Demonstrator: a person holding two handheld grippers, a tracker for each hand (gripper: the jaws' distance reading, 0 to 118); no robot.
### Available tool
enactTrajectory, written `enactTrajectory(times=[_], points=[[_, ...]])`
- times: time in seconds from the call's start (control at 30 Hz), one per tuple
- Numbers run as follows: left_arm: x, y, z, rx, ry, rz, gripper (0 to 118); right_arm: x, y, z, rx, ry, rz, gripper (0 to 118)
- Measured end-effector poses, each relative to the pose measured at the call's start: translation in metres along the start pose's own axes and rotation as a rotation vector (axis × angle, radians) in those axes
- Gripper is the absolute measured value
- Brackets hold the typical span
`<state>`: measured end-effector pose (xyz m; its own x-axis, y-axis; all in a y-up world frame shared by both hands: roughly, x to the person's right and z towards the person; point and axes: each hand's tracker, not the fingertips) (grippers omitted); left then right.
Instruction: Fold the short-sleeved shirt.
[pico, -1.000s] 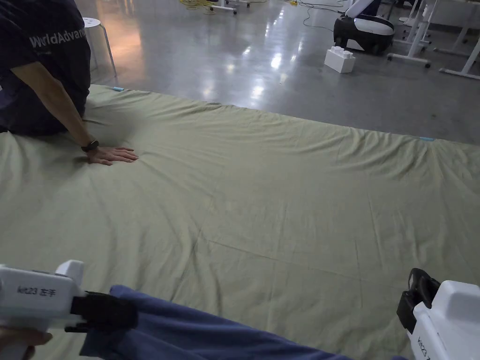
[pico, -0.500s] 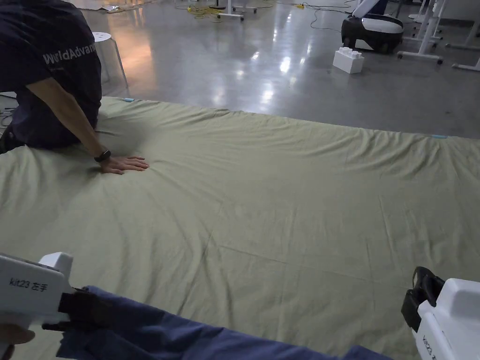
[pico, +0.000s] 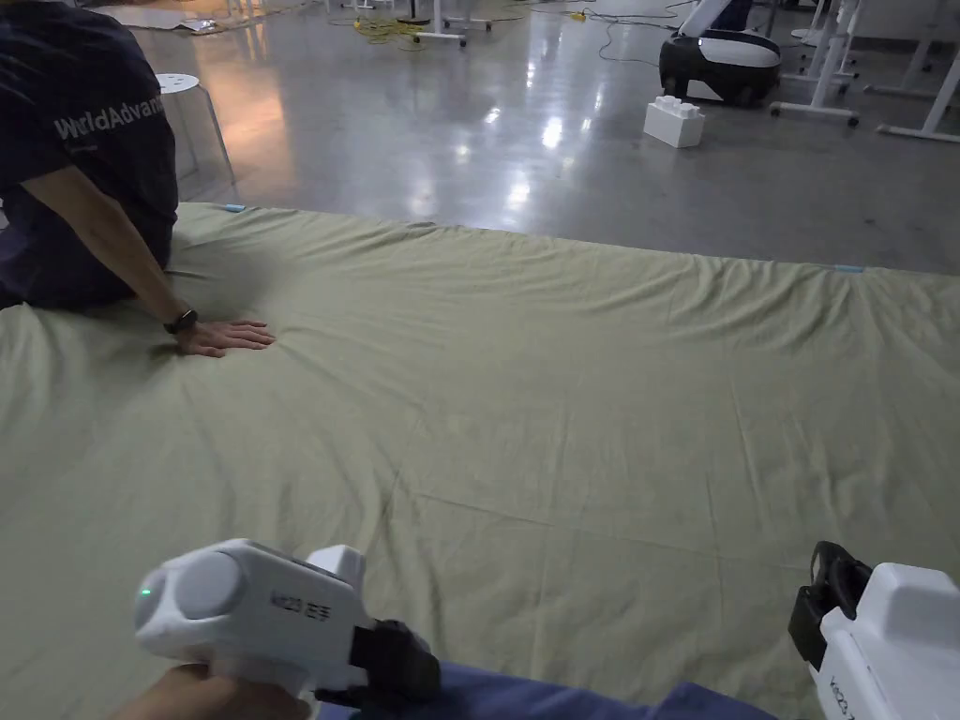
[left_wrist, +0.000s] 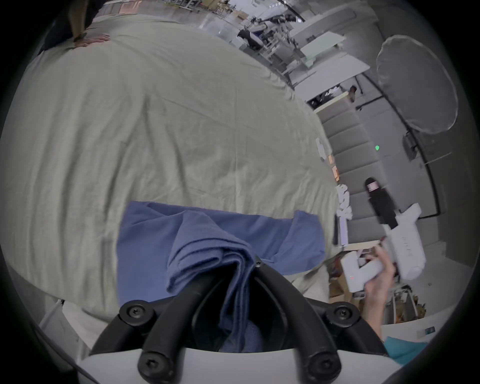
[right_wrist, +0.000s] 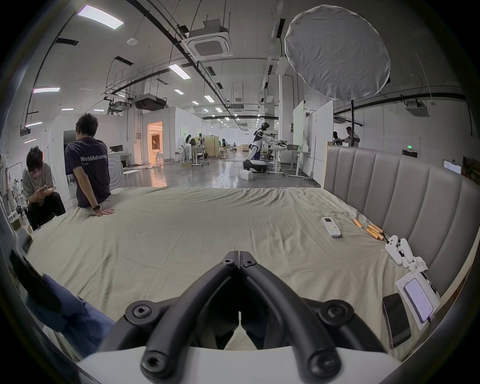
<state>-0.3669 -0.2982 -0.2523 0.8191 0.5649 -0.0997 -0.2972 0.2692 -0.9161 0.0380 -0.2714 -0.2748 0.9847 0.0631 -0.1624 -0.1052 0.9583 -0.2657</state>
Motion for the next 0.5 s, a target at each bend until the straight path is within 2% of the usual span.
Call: enactTrajectory(times=[0.17, 0.3, 0.4, 0.47, 0.5], points=[[0.014, -0.003, -0.066, -0.089, 0.067, 0.043, 8, 0.011, -0.005, 0.005, -0.009, -0.022, -0.004, 0], [0.022, -0.008, -0.095, -0.113, 0.116, 0.049, 8, 0.019, -0.012, 0.007, -0.051, -0.039, -0.039, 0], [0.025, -0.01, -0.104, -0.117, 0.157, 0.038, 8, 0.022, -0.013, 0.008, -0.048, -0.048, -0.03, 0], [0.024, -0.011, -0.099, -0.112, 0.154, 0.042, 15, 0.023, -0.015, 0.009, -0.051, -0.052, -0.029, 0], [0.024, -0.01, -0.095, -0.103, 0.133, 0.041, 22, 0.023, -0.015, 0.009, -0.053, -0.053, -0.03, 0]])
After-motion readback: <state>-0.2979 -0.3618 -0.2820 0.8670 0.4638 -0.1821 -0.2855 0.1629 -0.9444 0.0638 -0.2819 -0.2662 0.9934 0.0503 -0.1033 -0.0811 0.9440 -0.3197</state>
